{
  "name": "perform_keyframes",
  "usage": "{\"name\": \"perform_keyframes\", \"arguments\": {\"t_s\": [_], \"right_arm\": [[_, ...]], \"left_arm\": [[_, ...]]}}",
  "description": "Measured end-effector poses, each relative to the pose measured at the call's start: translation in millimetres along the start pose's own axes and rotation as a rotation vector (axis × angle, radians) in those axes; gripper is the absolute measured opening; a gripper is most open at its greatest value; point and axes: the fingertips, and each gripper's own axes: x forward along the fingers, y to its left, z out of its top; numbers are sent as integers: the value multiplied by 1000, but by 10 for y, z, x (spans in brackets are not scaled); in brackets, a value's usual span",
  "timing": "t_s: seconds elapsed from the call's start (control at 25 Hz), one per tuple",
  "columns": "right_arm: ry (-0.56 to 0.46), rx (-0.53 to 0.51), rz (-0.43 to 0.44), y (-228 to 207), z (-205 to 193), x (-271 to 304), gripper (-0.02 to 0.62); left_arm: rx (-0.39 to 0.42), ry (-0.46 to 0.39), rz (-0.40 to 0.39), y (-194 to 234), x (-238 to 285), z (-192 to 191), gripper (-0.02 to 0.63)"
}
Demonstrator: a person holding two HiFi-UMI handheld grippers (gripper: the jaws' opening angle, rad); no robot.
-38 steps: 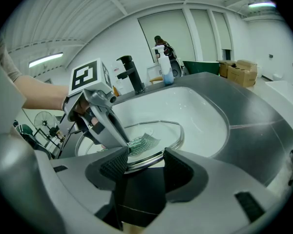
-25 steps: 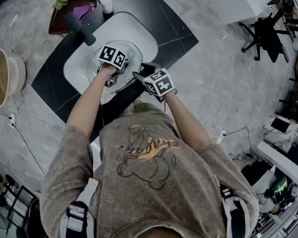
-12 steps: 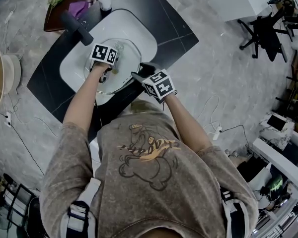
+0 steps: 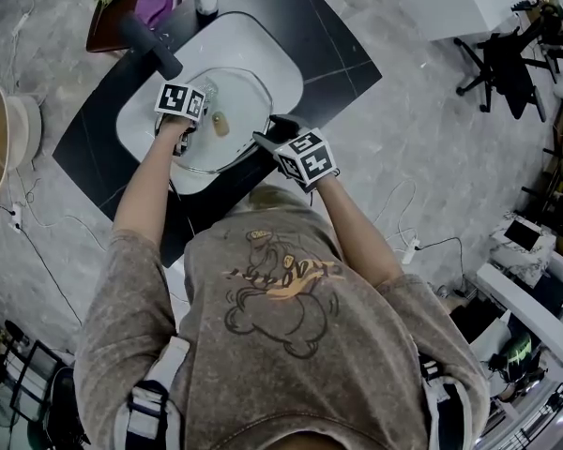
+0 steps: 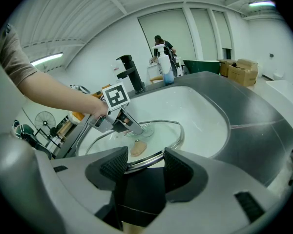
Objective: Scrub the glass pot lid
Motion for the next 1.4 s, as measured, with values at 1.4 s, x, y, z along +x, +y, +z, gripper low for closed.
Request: {"name": "perform_keyframes", "arguments": {"t_s": [1.4], "right_arm": [[-19,9,8,5,-8,4,253]], "left_arm": [[-9,98,-192,-1172,-405,-693,55]]}}
